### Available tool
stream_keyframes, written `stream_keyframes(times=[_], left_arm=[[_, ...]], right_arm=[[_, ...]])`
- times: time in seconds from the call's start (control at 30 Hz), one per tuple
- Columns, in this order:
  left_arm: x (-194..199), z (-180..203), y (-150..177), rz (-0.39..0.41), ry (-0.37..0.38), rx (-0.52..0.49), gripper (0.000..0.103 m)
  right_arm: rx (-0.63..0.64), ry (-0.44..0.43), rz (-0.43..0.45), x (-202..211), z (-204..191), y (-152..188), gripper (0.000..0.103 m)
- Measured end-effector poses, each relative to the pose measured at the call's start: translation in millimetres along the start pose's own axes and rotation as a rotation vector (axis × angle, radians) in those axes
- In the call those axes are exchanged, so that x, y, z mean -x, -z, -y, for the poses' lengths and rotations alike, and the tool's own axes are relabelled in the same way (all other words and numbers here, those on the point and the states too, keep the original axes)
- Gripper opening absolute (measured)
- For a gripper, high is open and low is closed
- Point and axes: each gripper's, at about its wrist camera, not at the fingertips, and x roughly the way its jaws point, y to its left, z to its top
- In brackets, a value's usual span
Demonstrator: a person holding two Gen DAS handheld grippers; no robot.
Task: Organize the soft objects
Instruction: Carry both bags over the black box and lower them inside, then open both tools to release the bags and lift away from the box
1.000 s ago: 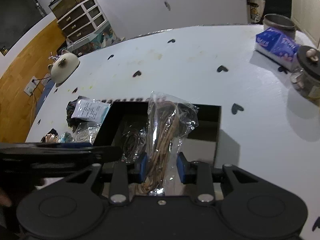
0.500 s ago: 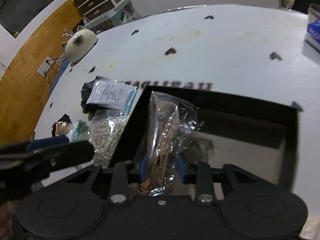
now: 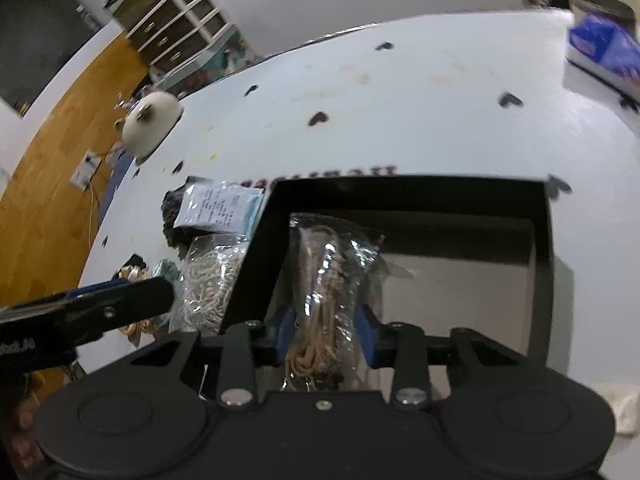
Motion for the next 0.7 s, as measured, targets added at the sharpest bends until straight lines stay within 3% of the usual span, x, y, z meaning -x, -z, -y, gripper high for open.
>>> stream_keyframes(times=[0.17, 0.33, 0.63, 0.7], left_arm=[[6, -3, 4, 0.006, -0.005, 0.003, 0.079], [12, -9, 7, 0.015, -0.022, 0.013, 0.079], [18, -11, 10, 0.032, -0.027, 0.01, 0.079], [18, -9, 9, 0.036, -0.022, -0.004, 0.079]], right_arm=[[-0.048, -0.05, -0.05, -20, 6, 4, 0.016], [0.004, -0.071, -0.071, -40, -11, 8, 0.009], [0.013, -0.06, -0.036, -29, -15, 9, 0.012], [0.015, -0.06, -0.007, -17, -14, 8, 0.02]])
